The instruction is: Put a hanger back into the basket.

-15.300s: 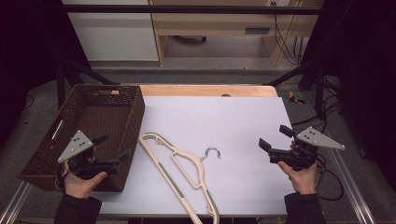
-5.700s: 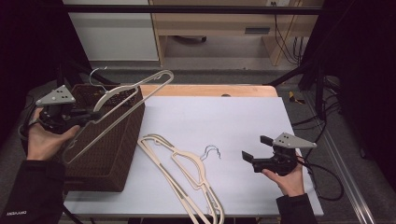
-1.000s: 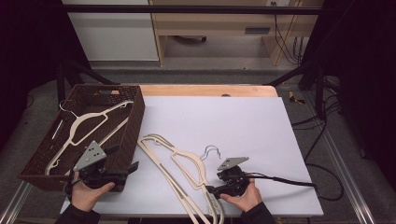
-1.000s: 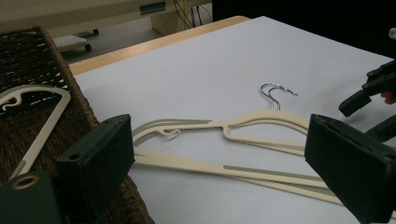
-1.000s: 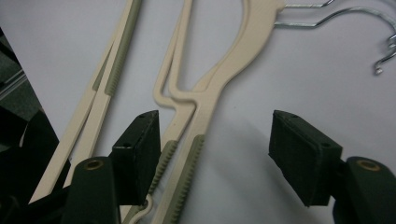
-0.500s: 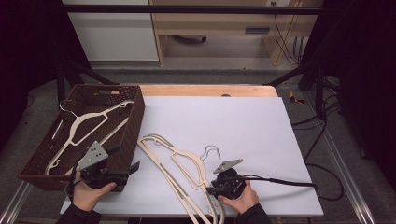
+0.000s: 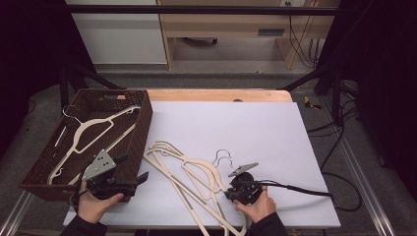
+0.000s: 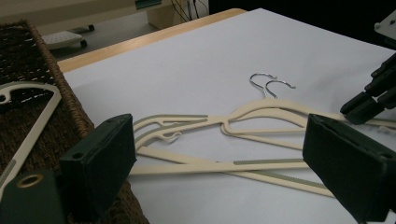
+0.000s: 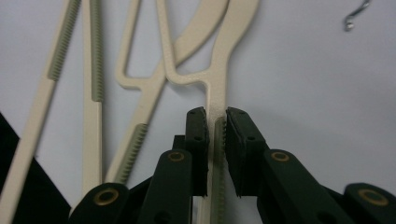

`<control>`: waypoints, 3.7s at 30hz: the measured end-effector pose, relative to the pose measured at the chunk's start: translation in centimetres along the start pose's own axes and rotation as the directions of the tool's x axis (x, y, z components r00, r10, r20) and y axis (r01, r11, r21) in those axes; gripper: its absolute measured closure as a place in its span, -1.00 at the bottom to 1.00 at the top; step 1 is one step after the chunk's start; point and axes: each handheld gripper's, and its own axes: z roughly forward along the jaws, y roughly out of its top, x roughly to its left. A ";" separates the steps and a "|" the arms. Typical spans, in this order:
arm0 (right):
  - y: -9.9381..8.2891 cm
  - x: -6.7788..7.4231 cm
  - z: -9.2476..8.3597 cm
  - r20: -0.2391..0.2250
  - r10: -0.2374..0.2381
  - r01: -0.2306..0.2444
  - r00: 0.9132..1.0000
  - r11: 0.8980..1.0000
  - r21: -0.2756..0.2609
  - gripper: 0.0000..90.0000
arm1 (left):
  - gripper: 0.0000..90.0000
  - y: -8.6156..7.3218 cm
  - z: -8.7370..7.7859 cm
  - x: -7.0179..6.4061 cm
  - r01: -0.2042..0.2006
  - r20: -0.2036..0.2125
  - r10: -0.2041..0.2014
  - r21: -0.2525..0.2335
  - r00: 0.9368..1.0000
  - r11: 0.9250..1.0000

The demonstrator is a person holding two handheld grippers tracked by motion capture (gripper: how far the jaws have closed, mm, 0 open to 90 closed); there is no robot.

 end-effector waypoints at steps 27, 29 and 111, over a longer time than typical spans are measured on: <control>0.5 -0.6 0.3 0.020 -0.050 0.049 0.999 0.997 0.053 0.77 | -0.78 0.4 0.9 -1.1 -0.029 0.035 0.028 0.021 0.999 0.999; 0.6 -0.8 0.1 0.030 -0.074 0.072 0.997 0.996 0.046 0.77 | -0.78 0.6 1.1 -1.4 -0.040 0.044 0.039 0.025 0.998 0.999; 0.7 -3.0 -7.9 0.031 -0.209 0.208 0.978 0.930 -0.303 0.29 | 0.84 4.7 10.8 -7.7 -0.477 0.327 0.377 0.323 0.867 0.818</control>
